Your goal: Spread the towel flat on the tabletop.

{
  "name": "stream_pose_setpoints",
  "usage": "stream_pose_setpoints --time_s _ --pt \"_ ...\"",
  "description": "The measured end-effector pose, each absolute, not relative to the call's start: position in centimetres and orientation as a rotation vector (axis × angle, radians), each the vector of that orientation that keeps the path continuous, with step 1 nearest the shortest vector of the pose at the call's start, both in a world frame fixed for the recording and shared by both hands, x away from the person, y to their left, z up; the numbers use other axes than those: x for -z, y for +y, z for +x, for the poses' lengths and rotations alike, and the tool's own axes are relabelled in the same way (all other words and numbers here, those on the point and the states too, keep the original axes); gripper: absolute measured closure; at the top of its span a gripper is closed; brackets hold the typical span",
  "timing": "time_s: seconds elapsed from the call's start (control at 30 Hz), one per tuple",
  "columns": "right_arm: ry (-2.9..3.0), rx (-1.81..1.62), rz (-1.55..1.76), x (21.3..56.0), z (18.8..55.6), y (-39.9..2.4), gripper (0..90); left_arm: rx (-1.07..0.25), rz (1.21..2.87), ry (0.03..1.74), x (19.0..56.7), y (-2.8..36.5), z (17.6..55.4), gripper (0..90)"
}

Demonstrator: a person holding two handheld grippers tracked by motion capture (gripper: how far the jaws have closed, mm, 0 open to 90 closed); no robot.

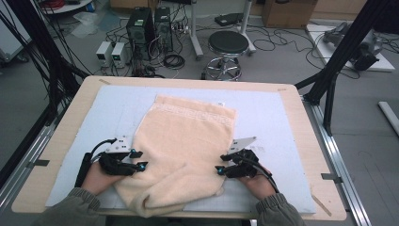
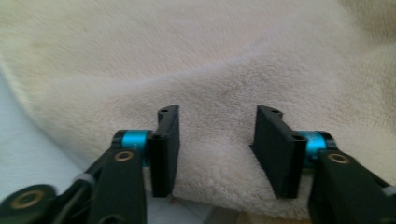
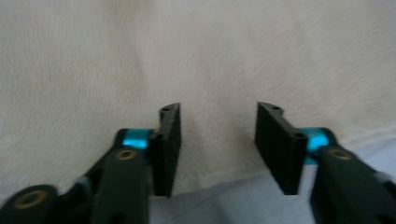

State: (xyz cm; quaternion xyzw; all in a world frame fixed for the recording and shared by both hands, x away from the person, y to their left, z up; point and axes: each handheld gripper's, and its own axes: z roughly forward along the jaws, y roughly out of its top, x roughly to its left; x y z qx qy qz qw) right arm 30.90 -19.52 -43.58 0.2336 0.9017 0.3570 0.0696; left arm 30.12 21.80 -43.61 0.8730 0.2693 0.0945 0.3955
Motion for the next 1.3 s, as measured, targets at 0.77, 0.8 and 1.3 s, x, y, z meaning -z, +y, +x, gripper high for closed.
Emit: stream_pose_setpoints --time_s 0.77,0.8,1.3 --pt "2.516 -0.911 0.907 40.9 41.9 -22.8 84.1 -0.314 2.057 0.806 40.8 19.1 35.1 74.8" --pt "2.519 -0.913 0.913 41.1 42.0 -22.7 81.6 -0.313 2.061 0.797 40.8 19.2 35.0 72.6" --pt "2.585 -1.135 0.626 37.4 34.3 -19.6 54.0 -0.302 2.09 0.624 39.9 20.0 30.2 51.5"
